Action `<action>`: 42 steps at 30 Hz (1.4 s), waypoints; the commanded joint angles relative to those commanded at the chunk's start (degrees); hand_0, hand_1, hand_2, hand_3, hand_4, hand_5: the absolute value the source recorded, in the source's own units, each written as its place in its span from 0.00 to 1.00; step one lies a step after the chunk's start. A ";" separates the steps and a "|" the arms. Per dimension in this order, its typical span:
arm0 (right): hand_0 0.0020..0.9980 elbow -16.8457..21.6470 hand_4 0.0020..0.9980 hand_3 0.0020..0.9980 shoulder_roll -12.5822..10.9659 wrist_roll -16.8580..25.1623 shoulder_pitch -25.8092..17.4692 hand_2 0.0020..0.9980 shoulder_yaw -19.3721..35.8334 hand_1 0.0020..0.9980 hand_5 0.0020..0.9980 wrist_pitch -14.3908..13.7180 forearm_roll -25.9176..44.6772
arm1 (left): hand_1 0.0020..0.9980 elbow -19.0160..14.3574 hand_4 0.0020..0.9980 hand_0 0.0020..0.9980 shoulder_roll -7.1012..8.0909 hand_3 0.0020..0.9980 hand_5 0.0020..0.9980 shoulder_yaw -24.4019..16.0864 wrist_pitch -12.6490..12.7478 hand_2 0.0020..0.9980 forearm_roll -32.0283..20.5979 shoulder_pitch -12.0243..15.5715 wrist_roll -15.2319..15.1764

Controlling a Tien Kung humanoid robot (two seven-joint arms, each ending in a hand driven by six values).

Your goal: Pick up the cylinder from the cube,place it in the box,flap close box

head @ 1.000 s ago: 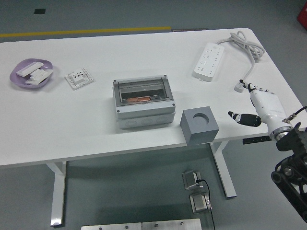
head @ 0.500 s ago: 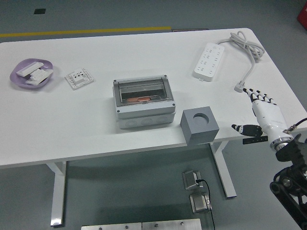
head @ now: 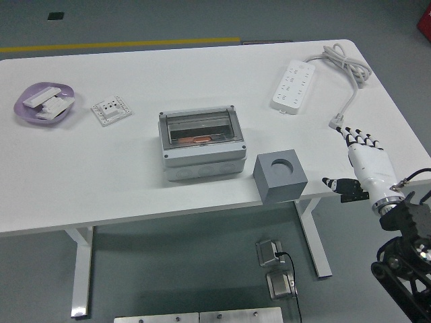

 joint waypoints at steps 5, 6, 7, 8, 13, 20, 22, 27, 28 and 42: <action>1.00 0.67 0.90 1.00 0.51 -1.06 0.42 1.00 -1.39 1.00 0.13 -0.32 0.86 | 0.58 0.00 0.58 0.63 0.03 0.62 0.19 0.10 0.00 0.53 -0.10 -0.15 -0.03; 1.00 0.75 0.90 1.00 0.63 -1.14 0.60 1.00 -1.73 1.00 0.13 -0.33 1.04 | 0.58 0.00 0.58 0.63 0.06 0.62 0.19 0.10 0.00 0.53 -0.08 -0.17 -0.01; 1.00 0.80 0.90 1.00 0.73 -1.18 0.75 1.00 -2.00 1.00 0.13 -0.27 1.18 | 0.58 0.00 0.58 0.63 0.09 0.62 0.19 0.10 0.01 0.53 -0.06 -0.19 0.00; 1.00 0.81 0.90 1.00 0.81 -1.20 0.87 1.00 -2.20 1.00 0.13 -0.18 1.24 | 0.58 0.00 0.58 0.63 0.11 0.62 0.19 0.11 0.01 0.53 -0.06 -0.21 0.01; 1.00 0.89 0.88 1.00 0.95 -1.27 0.80 1.00 -2.70 1.00 0.11 0.52 0.97 | 0.58 0.00 0.57 0.63 0.16 0.62 0.19 0.17 0.00 0.53 -0.13 -0.19 -0.02; 1.00 0.75 0.88 1.00 0.86 -1.61 1.35 1.00 -3.82 1.00 0.11 0.78 0.86 | 0.58 0.00 0.57 0.63 0.12 0.62 0.19 0.30 -0.03 0.53 -0.06 -0.22 0.00; 1.00 0.79 0.89 1.00 0.84 -1.65 1.57 1.00 -4.17 1.00 0.12 0.84 0.84 | 0.58 0.00 0.57 0.63 0.11 0.62 0.18 0.55 -0.08 0.53 -0.22 -0.31 -0.22; 1.00 0.78 0.88 1.00 0.72 -1.60 1.57 1.00 -4.82 1.00 0.11 0.92 1.09 | 0.58 0.00 0.56 0.63 0.17 0.62 0.18 0.74 -0.10 0.53 -0.36 -0.39 -0.32; 1.00 0.78 0.88 1.00 0.71 -1.59 1.56 1.00 -4.94 1.00 0.11 0.90 1.12 | 0.58 0.00 0.56 0.63 0.19 0.62 0.18 0.73 -0.09 0.53 -0.34 -0.37 -0.27; 1.00 0.55 0.86 1.00 0.87 -1.41 1.72 1.00 -5.65 1.00 0.08 0.33 1.91 | 0.58 0.00 0.56 0.63 0.16 0.61 0.18 0.61 -0.04 0.53 -0.19 -0.40 -0.11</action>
